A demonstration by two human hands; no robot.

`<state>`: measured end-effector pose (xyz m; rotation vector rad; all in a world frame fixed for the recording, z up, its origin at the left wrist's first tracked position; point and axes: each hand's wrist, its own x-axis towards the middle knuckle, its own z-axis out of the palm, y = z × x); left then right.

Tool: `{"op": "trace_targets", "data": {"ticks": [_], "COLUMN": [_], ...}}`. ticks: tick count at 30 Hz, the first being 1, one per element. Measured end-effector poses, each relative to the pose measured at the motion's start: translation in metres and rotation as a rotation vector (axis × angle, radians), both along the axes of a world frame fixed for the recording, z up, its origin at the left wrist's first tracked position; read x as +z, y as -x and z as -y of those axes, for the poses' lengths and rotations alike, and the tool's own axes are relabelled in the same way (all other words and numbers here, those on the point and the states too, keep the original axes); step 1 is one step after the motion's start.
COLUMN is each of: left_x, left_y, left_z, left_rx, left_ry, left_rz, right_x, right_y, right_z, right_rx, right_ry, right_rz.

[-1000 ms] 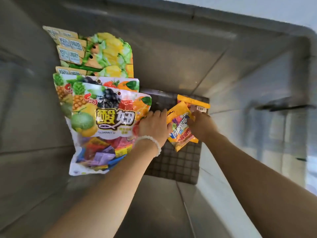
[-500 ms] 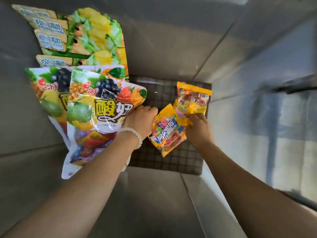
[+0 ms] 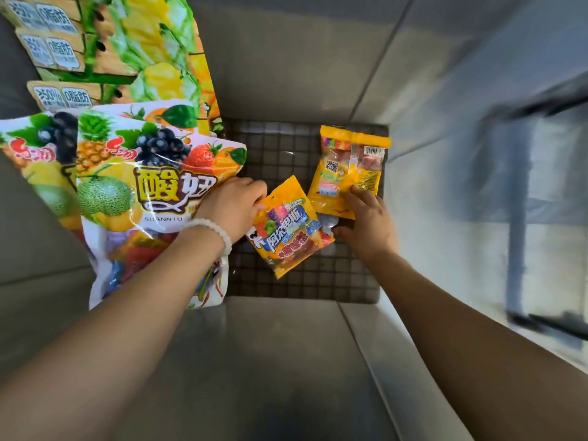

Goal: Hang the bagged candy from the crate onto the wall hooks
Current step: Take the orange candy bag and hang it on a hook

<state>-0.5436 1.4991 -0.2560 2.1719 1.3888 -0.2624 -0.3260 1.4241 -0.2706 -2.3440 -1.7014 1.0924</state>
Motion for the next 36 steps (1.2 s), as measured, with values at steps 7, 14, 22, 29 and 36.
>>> {"op": "trace_targets", "data": {"ticks": [7, 14, 22, 29, 36], "left_x": [-0.002, -0.003, 0.024, 0.124, 0.324], "left_y": [0.003, 0.001, -0.011, -0.018, -0.028], "left_z": [0.0, -0.001, 0.009, 0.043, 0.04], "left_rx": [-0.014, 0.005, 0.001, -0.003, -0.05], "left_ry": [-0.038, -0.016, 0.027, -0.032, -0.208], "left_rz": [0.023, 0.03, 0.108, 0.247, 0.314], "right_x": [-0.008, -0.011, 0.023, 0.139, 0.346], "right_y": [0.008, 0.008, 0.019, 0.018, -0.002], "right_z": [0.003, -0.003, -0.009, -0.027, -0.021], "right_rx": [-0.086, -0.138, -0.31, -0.327, -0.134], "right_ry": [-0.173, -0.261, -0.159, -0.199, -0.295], "right_rz": [0.084, 0.042, -0.043, -0.133, -0.157]}}
